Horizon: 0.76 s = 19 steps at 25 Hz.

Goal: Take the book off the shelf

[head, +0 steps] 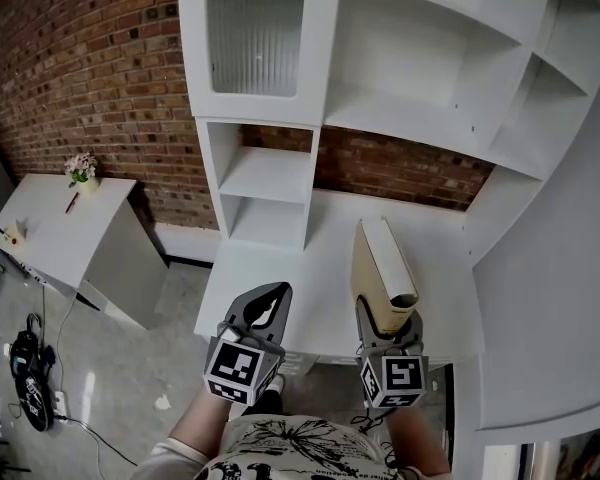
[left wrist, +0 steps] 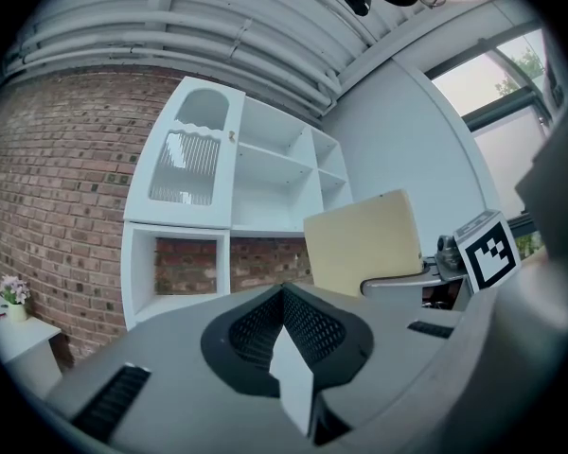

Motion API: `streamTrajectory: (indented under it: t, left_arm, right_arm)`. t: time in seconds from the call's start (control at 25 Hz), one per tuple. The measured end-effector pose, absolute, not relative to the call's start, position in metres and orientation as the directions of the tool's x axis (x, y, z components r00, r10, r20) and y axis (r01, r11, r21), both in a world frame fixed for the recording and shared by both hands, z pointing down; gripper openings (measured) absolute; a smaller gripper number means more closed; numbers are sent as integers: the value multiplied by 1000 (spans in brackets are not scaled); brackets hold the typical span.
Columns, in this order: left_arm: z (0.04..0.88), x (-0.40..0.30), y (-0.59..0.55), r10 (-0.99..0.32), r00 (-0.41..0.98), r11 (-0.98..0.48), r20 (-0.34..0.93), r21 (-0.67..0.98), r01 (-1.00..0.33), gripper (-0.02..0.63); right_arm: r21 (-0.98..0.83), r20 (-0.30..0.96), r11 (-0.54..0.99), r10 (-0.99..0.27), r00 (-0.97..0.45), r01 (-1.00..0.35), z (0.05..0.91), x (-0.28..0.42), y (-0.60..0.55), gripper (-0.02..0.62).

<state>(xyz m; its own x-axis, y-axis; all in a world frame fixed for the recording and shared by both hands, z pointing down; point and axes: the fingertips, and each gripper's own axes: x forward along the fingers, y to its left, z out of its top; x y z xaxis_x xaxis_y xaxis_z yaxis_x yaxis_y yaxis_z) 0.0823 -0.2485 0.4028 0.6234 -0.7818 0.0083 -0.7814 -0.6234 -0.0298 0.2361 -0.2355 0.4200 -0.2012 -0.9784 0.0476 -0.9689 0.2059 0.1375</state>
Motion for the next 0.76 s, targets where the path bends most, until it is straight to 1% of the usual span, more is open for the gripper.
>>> streamTrajectory:
  t: [0.76]
  left_arm:
    - [406, 96, -277, -771, 637, -637, 21, -24, -770, 11]
  right_arm:
    - [109, 23, 188, -982, -187, -976, 413, 251, -263, 233]
